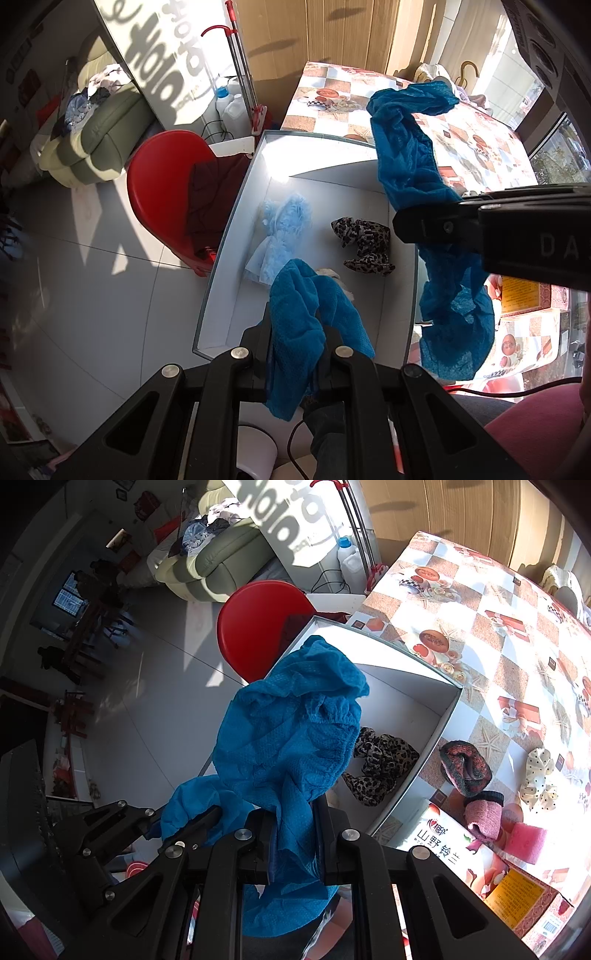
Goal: Organize soft objects
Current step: 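Hold both blue cloths above the white box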
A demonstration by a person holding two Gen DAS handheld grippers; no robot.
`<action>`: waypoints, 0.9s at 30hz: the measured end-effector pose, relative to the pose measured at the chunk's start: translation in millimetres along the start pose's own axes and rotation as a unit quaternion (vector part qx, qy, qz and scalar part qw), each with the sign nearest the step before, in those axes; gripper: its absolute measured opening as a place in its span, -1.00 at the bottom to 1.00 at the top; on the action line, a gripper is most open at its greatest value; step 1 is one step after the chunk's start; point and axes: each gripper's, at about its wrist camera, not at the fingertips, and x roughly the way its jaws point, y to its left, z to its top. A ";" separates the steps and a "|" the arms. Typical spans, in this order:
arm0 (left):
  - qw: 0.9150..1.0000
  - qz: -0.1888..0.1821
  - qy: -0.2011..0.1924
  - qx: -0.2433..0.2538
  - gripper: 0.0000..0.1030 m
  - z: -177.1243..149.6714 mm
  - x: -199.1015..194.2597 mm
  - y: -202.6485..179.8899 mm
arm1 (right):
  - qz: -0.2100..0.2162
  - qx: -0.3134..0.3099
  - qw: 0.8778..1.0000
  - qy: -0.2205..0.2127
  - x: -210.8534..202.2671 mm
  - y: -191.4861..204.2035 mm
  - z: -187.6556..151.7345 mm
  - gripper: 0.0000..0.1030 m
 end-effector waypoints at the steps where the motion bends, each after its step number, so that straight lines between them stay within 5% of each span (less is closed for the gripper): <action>1: 1.000 0.000 0.000 0.000 -0.70 0.5 -0.5 -0.5 | 0.000 0.000 1.000 0.000 0.3 -0.4 0.4 -0.69; 27: 1.000 -0.001 0.031 0.007 -0.70 12.0 13.7 -2.3 | -0.005 -0.002 1.000 0.009 8.9 -2.1 12.6 -0.69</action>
